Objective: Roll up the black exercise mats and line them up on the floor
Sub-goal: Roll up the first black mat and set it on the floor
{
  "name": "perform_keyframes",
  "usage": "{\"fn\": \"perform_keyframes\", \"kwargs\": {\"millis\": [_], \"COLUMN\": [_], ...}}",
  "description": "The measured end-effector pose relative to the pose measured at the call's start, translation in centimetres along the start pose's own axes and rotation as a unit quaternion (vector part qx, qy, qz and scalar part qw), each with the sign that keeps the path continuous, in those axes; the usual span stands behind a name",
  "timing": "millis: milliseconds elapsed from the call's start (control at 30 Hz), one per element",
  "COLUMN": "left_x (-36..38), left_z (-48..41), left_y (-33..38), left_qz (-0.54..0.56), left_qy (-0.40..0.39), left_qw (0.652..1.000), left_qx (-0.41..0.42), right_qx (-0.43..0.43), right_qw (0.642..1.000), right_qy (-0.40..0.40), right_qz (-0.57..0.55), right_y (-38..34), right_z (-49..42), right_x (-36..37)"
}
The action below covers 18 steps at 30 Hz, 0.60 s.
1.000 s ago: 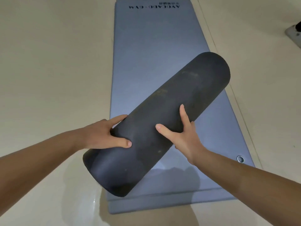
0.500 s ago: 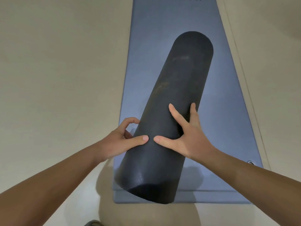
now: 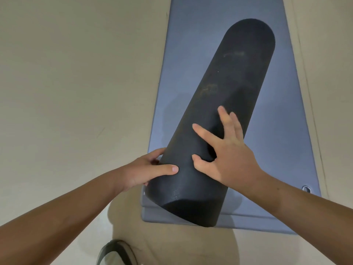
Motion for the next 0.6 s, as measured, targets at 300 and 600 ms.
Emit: {"fn": "perform_keyframes", "kwargs": {"millis": [300,600], "left_x": [0.9,2.6], "left_z": [-1.4,-1.8], "left_y": [-0.6,-0.6], "left_qz": [0.009,-0.020], "left_qy": [-0.044,-0.063], "left_qw": [0.999,0.997], "left_qx": [-0.004,-0.027], "right_qx": [0.016,0.055], "right_qw": [0.996,0.993], "right_qy": [-0.072,-0.074], "right_qz": [-0.047,-0.080], "right_y": [0.9,2.4], "right_z": [1.1,2.2], "right_x": [2.0,3.0]}}
Point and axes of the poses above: each hand's wrist, its own z-axis away from the middle knuckle, its own x-axis out of the palm, y = z × x, the point moved 9 cm from there along -z, towards the middle knuckle, and after that the axes turned 12 degrees about -y, right-handed, at the moved point
